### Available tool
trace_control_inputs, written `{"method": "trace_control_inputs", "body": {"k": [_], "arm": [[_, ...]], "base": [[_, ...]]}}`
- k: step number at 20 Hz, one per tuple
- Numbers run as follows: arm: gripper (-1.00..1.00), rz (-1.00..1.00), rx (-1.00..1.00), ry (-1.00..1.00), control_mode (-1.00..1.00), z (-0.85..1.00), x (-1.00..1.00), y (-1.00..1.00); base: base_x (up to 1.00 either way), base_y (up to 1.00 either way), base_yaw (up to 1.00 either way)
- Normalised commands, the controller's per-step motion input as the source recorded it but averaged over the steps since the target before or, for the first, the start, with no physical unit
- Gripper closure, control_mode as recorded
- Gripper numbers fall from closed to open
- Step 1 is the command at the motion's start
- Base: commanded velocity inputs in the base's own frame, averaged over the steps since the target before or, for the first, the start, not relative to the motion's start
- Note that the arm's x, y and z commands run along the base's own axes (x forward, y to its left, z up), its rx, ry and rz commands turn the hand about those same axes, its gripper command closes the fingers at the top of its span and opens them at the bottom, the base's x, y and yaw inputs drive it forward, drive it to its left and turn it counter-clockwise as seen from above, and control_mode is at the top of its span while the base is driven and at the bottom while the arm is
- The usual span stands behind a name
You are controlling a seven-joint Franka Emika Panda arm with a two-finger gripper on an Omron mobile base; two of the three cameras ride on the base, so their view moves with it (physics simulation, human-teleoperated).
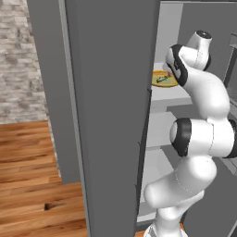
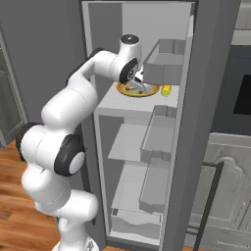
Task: Retrieve the fish from the fridge and place it on the cutting board.
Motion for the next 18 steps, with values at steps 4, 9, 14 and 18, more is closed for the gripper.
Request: {"method": "trace_control_inputs", "body": {"k": [4,9,14,18], "arm": [[-1.0,0.0,0.0,0.03,-1.0,0.0,0.49,0.0],[-1.0,0.01,0.0,0.01,-1.0,0.0,0.42,0.0],[-1.0,0.07,0.03,0.02,-1.0,0.0,0.48,-0.2],[-1.0,0.07,0.02,0.08,-1.0,-0.03,0.41,-0.25]], "base": [[0.0,0.0,0.0],[0.0,0.0,0.0],[0.0,0.0,0.0],[0.0,0.0,0.0]]}}
